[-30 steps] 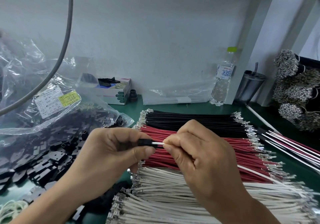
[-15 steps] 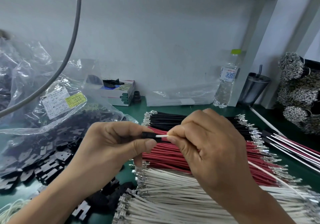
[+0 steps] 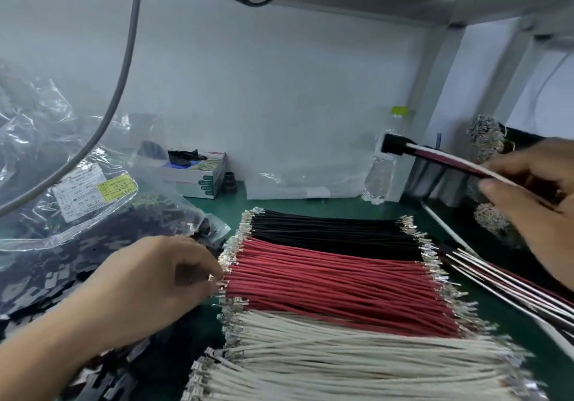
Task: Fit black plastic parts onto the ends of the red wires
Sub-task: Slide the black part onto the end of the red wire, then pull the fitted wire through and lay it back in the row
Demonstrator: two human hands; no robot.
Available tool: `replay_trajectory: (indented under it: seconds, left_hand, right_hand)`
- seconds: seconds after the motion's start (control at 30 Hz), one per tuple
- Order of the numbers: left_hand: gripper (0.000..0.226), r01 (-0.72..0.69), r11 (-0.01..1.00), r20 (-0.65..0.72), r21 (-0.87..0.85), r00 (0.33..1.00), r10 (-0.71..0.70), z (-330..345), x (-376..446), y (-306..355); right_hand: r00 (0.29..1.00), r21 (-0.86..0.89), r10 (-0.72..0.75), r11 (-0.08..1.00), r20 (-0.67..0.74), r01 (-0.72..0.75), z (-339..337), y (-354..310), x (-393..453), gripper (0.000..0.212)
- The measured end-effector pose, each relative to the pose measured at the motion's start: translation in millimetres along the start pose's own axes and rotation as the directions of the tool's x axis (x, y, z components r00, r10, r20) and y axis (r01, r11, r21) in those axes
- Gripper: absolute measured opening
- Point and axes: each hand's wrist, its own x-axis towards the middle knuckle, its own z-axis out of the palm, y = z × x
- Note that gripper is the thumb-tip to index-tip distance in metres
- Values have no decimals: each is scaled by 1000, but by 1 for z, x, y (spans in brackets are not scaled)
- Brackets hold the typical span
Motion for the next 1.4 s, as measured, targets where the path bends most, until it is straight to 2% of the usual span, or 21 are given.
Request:
replay_trajectory:
  seconds: [0.07,0.13,0.17,0.3,0.33,0.4,0.43,0.57,0.67,0.77,0.87,0.93,1.0,1.1,1.17,1.27,1.4]
  left_hand:
    - [10,-35,998,-18,43,999,36,2,1,-10]
    - [14,-24,998,-41,59,999,27,3,2,-22]
    - [18,-6,999,-57,50,998,8,5,3,-30]
    - [47,43,993,-18,-107,999,-45,9,4,-56]
    - [47,47,991,-13,-122,999,-49,11,5,-63]
    - [42,68,986,-11,-150,997,-70,13,5,-69]
    - [41,75,986,-12,-152,997,-78,15,5,-69]
    - [39,99,988,9,-115,995,-98,11,5,-53]
    - [34,75,992,69,-105,995,-68,10,3,-26]
    - [19,85,980,87,-181,994,-70,6,0,-7]
    - [37,150,948,99,-281,987,-127,-4,0,-5]
    - [48,146,955,67,-257,989,-133,-12,-1,-15]
    - [50,156,978,78,-135,986,-147,-16,-1,-29]
    - [44,90,988,146,121,983,-108,-8,3,-39]
    - [40,26,972,180,232,981,-69,2,6,-38]
    - [32,6,968,213,249,975,-60,7,7,-37]
    - [42,15,969,185,248,981,-63,9,6,-31]
  right_hand:
    - [983,-172,137,978,120,-115,1,77,-16,20]
    - [945,-273,253,943,208,-192,7,130,-45,41]
    - [926,-315,301,923,226,-223,11,143,-59,44]
    - [845,-378,393,891,364,-252,30,150,-97,41]
    - [828,-376,417,885,374,-276,33,144,-100,40]
    - [819,-362,436,881,373,-304,34,132,-99,23]
    - [834,-364,424,883,353,-295,35,128,-95,14]
    - [916,-304,320,922,244,-241,36,86,-69,11]
    - [951,-135,186,978,248,-156,44,31,-40,11]
    - [939,97,60,990,340,-99,74,-26,-10,12]
    - [882,230,-62,972,467,-53,121,-80,8,15]
    - [830,238,-129,971,543,-5,151,-105,11,23]
    - [786,213,-141,977,602,12,173,-115,9,30]
    - [803,198,-154,979,576,46,182,-116,9,22]
    - [821,203,-167,977,547,64,180,-114,12,15]
    - [840,168,-215,974,498,150,174,-112,13,16]
    - [844,140,-294,956,448,258,158,-111,16,19]
